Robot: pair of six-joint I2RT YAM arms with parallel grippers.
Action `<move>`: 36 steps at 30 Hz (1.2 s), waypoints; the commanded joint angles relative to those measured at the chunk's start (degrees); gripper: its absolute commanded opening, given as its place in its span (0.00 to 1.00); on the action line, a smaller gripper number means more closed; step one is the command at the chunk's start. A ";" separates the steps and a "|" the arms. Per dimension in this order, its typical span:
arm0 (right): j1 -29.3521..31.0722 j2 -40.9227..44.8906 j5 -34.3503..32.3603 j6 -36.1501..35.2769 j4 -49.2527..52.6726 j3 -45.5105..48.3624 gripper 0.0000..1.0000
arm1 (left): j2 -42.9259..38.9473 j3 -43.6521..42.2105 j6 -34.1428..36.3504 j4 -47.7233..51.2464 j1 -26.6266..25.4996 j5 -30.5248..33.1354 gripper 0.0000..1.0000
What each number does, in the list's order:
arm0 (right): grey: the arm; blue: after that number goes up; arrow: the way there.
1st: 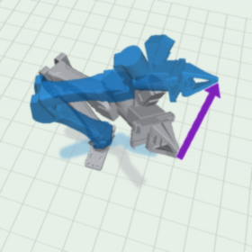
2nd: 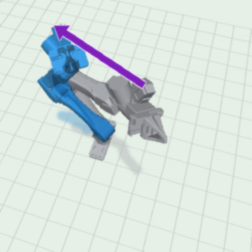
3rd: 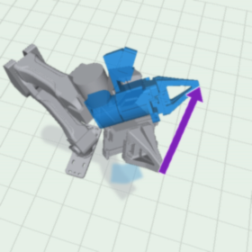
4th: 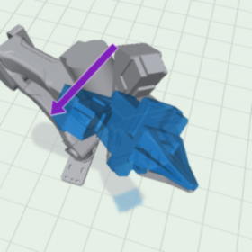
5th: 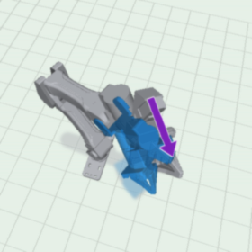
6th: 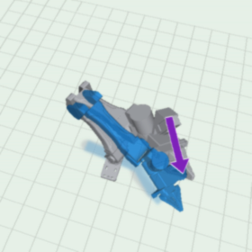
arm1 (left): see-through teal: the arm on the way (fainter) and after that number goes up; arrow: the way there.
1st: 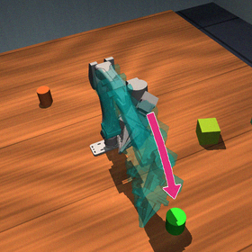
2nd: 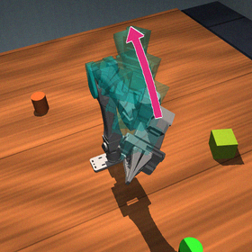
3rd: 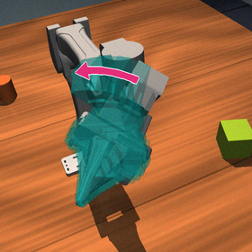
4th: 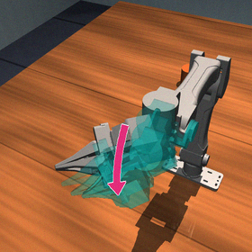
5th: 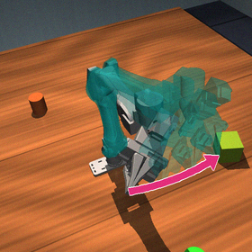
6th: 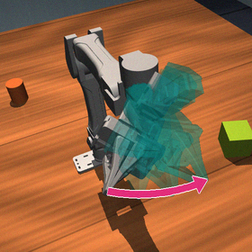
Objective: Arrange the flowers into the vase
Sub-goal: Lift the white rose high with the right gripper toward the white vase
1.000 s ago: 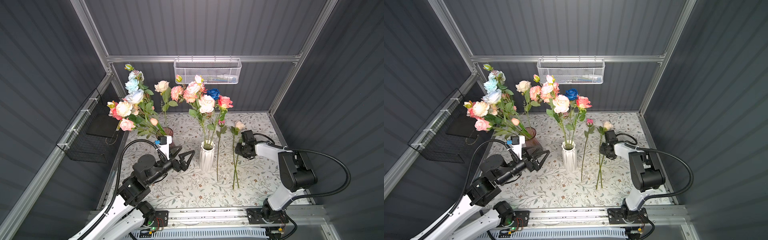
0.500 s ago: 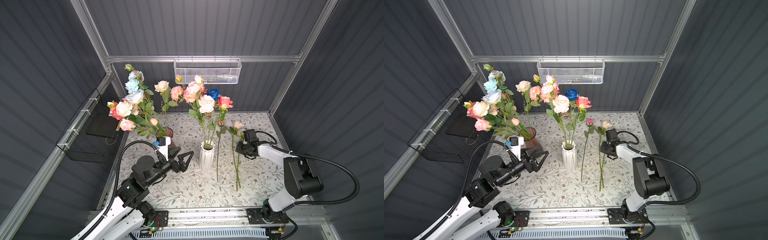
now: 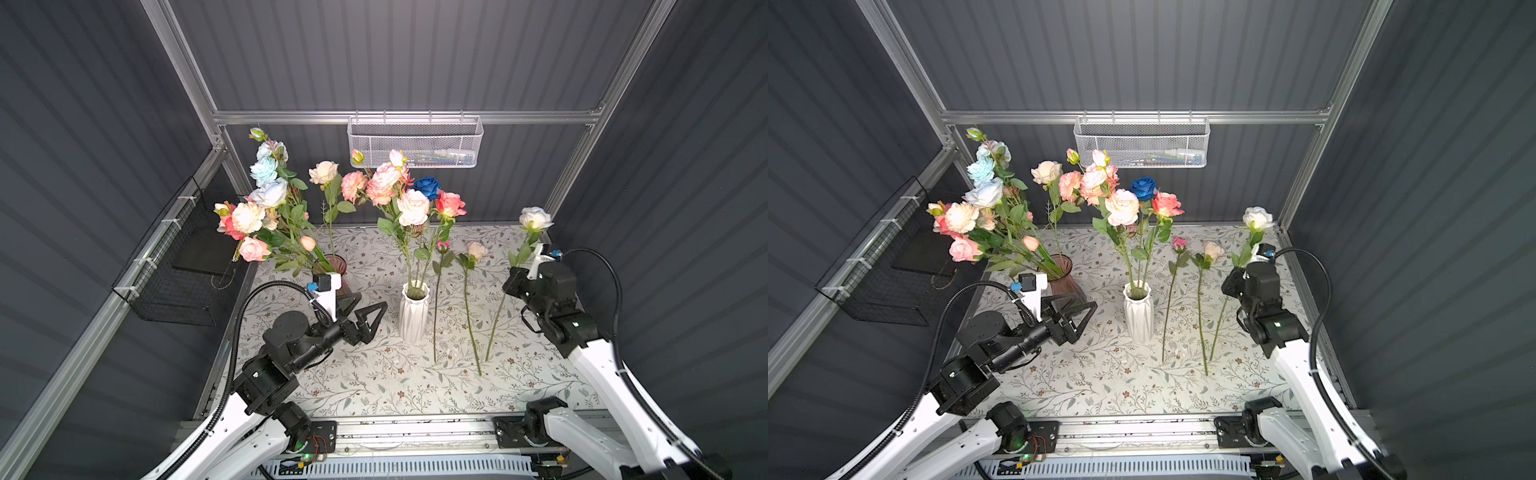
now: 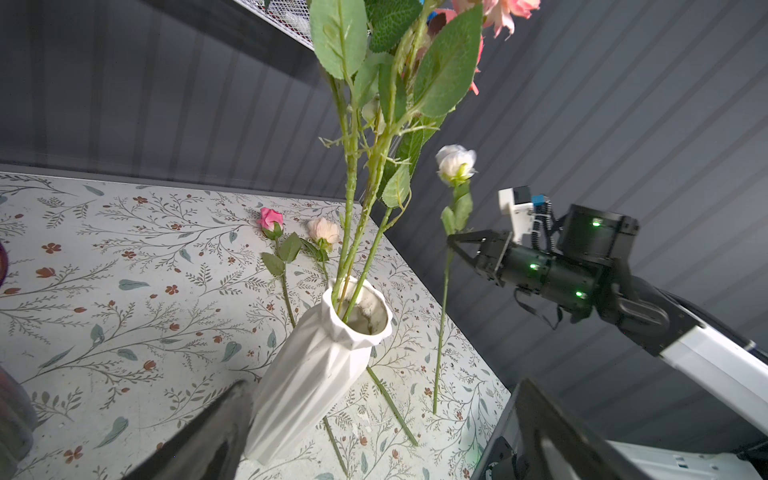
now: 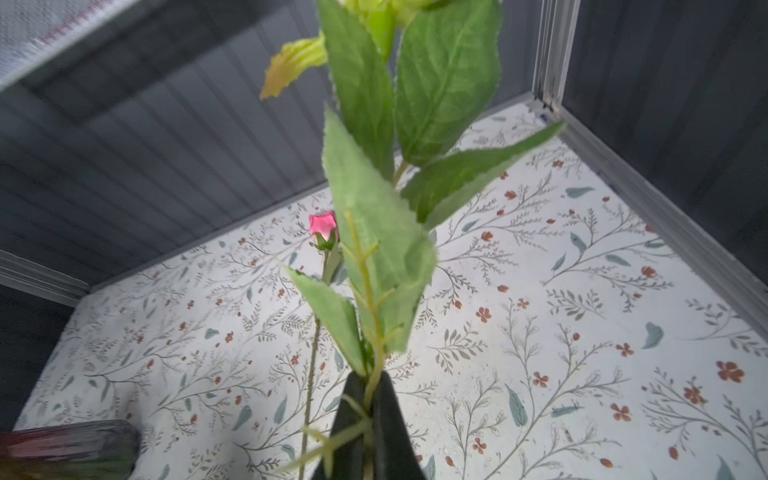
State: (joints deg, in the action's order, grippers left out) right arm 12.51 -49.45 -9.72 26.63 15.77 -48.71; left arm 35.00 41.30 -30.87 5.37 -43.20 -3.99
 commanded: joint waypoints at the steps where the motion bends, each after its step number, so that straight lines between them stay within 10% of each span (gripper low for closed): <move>1: 2.17 5.03 0.65 -0.82 4.17 -3.45 0.00 | -0.31 2.37 1.57 0.32 -0.22 0.56 1.00; 17: 37.13 1.13 -2.20 -16.74 -13.50 -24.22 0.00 | 0.51 4.37 1.61 1.61 -0.14 0.65 1.00; 28: 43.25 -16.25 2.35 -26.28 -25.95 -37.00 0.00 | 0.42 5.15 1.43 2.80 -0.22 0.91 1.00; 36: 43.21 -20.50 -1.41 -29.95 -38.63 -28.82 0.00 | -0.11 4.79 1.45 3.12 -0.22 1.00 1.00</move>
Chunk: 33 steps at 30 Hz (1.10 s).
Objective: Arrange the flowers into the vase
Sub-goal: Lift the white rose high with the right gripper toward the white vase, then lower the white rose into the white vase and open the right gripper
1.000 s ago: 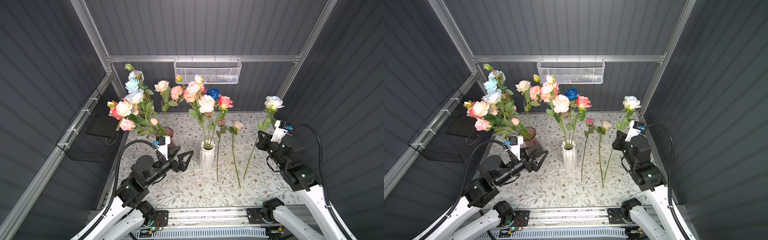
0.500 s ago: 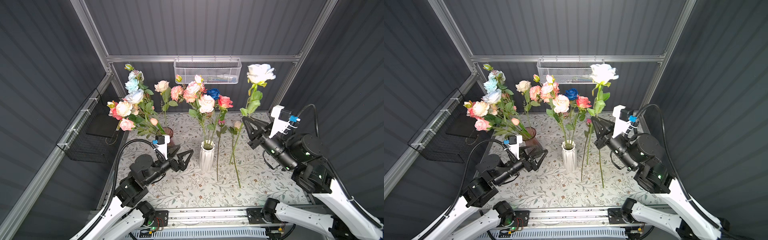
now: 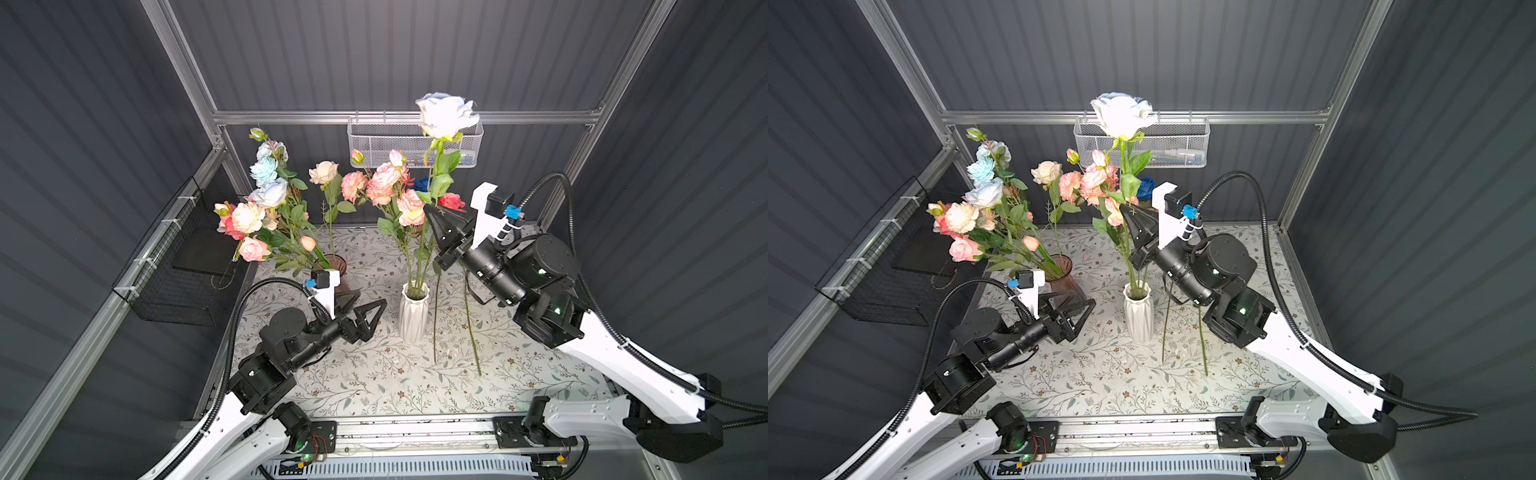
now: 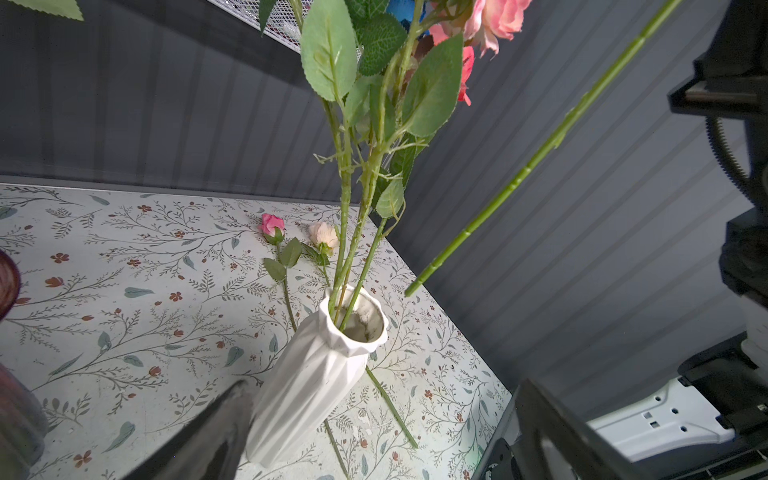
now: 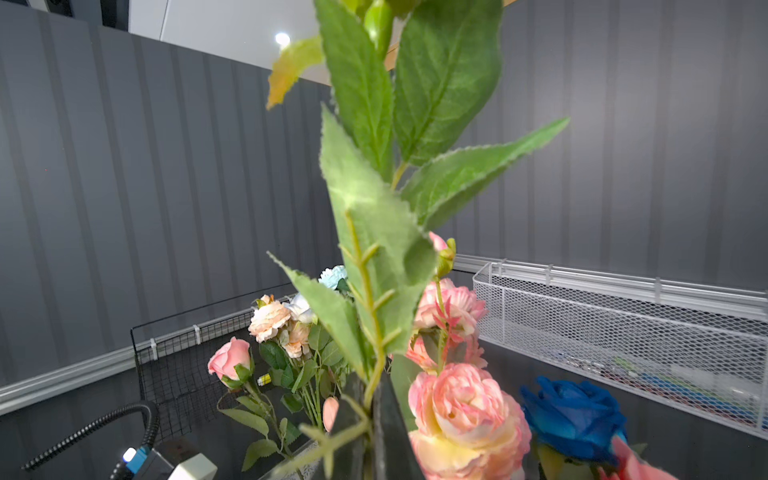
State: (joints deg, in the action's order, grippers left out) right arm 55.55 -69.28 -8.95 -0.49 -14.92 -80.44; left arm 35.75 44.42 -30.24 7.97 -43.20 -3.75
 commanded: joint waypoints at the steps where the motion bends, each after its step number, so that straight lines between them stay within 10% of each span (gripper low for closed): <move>1: 0.17 -0.90 -2.91 -3.66 -10.28 4.93 0.00 | -0.95 1.68 0.83 0.69 -0.19 0.76 1.00; 10: -0.44 -0.86 -6.10 -2.25 -16.07 16.58 0.00 | -0.94 0.97 1.02 0.52 -0.21 0.50 1.00; 33: -0.54 17.85 0.06 17.33 12.68 28.44 0.75 | 0.55 -0.02 1.24 -1.68 -0.14 -0.56 1.00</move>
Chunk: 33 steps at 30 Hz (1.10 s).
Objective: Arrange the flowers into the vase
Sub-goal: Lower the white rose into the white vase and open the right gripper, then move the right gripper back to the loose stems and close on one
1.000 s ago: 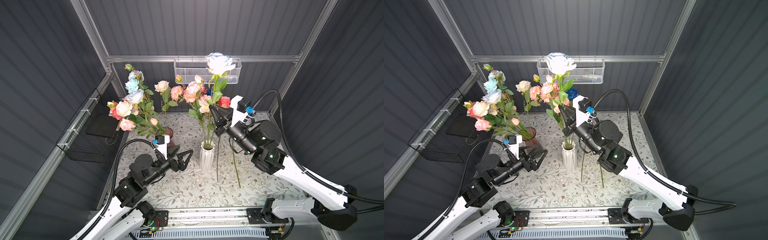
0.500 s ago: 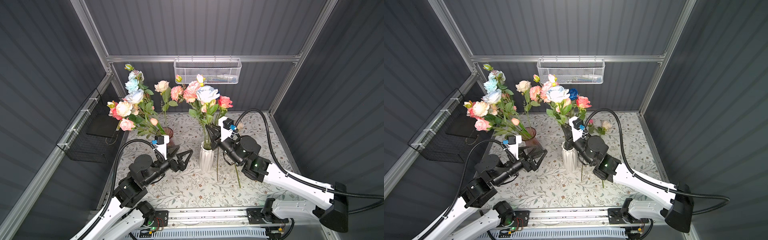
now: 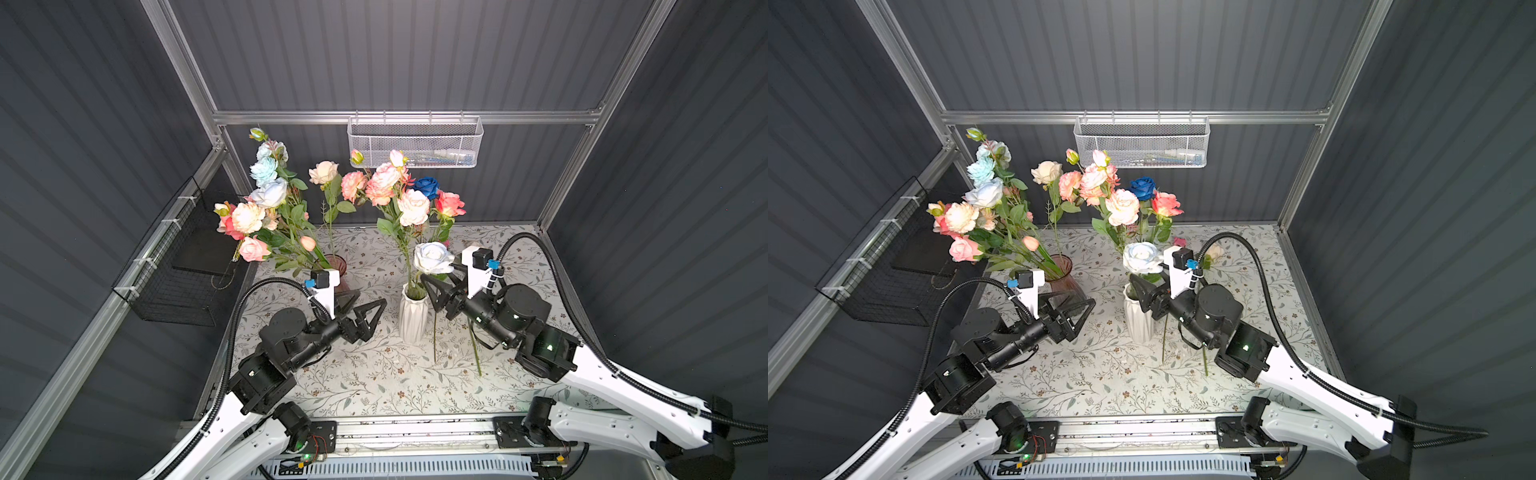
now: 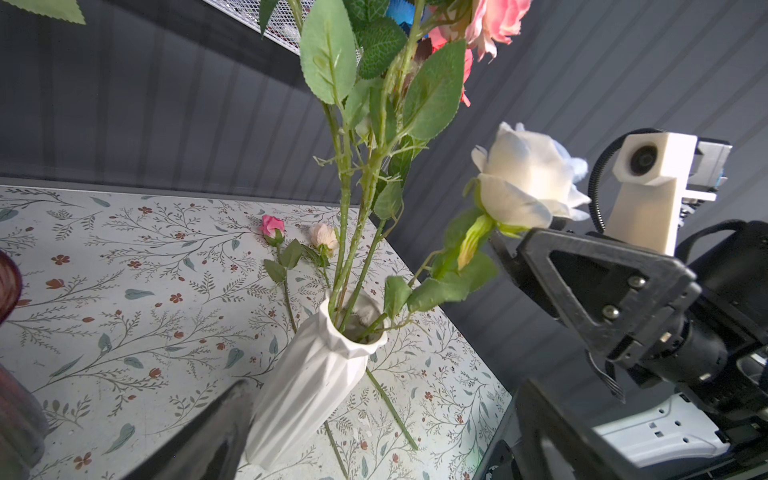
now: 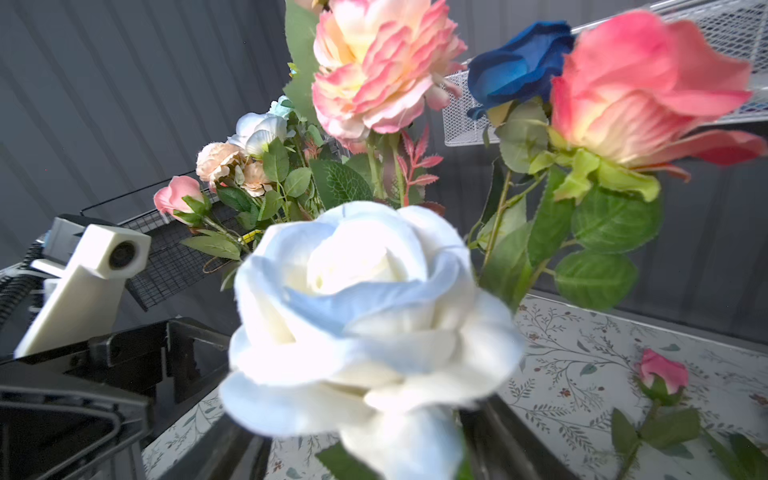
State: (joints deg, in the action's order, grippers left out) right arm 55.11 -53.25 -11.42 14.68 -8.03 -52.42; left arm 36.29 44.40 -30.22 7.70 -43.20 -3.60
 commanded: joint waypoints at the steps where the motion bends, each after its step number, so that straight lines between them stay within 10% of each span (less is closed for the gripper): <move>1: -0.10 2.75 3.10 2.56 7.44 0.39 0.76 | -0.02 -0.02 1.21 -1.42 -0.21 -0.62 1.00; 17: -2.57 15.19 -10.99 10.73 24.24 11.10 0.77 | -1.23 -1.39 1.63 -1.31 -0.17 0.08 1.00; 25: -21.01 -1.01 6.74 15.14 27.75 8.74 0.66 | -2.01 -1.75 1.30 -0.59 -0.15 0.08 1.00; 33: -32.33 -26.76 10.81 11.19 32.98 -3.43 0.58 | -2.89 -1.95 1.20 0.25 -0.21 0.12 1.00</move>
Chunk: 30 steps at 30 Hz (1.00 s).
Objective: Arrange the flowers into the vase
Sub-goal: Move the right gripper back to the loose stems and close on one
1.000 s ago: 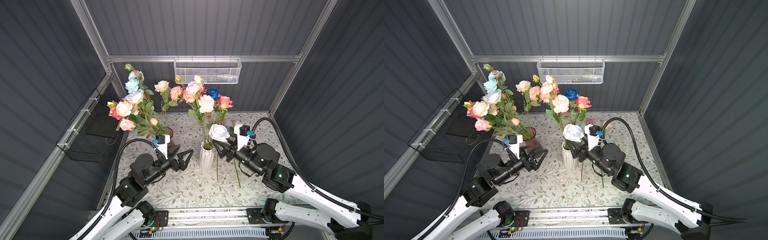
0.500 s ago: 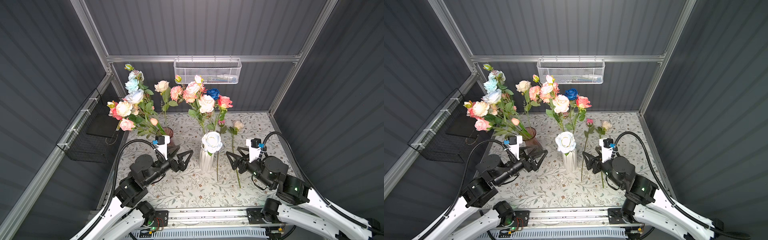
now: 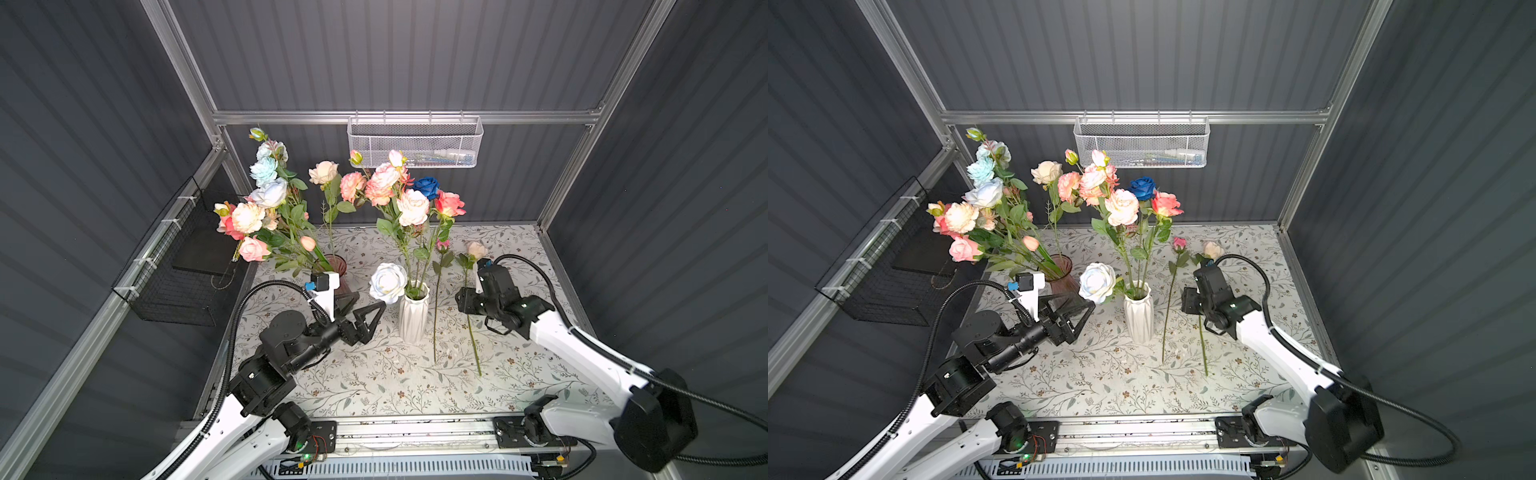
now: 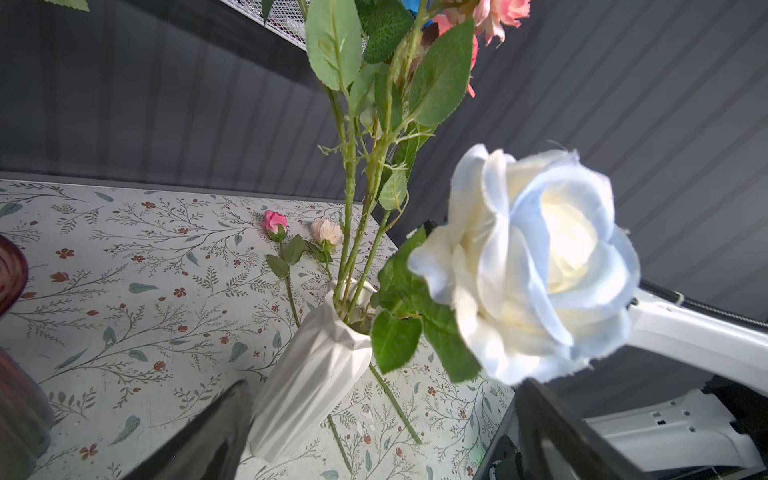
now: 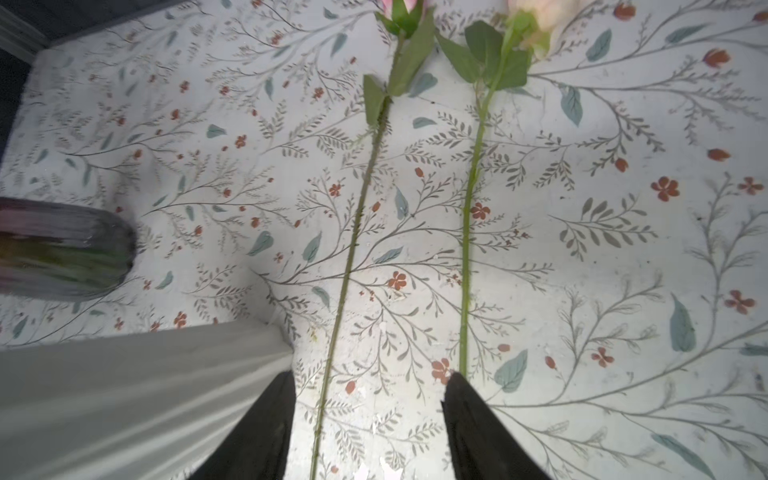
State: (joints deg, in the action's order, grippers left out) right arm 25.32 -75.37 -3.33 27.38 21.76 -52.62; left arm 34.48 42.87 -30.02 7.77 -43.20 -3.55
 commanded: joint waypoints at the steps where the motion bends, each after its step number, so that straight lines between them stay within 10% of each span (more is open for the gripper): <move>1: -3.75 -7.68 3.03 -1.88 3.31 -4.77 0.57 | -1.33 -0.60 0.84 0.29 -0.17 0.16 1.00; 16: -11.16 -38.24 2.84 -3.40 10.44 -27.84 0.40 | -3.97 -0.42 1.22 2.05 -0.22 0.56 1.00; 30: -11.76 -46.32 2.72 -3.38 16.33 -35.89 0.20 | -5.55 -0.31 1.71 3.42 -0.22 1.45 1.00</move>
State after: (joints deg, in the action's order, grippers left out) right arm 13.72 -121.14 -0.36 24.16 34.98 -87.59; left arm 29.61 42.46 -29.93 10.37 -43.20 -2.76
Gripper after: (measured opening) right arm 0.208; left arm 0.997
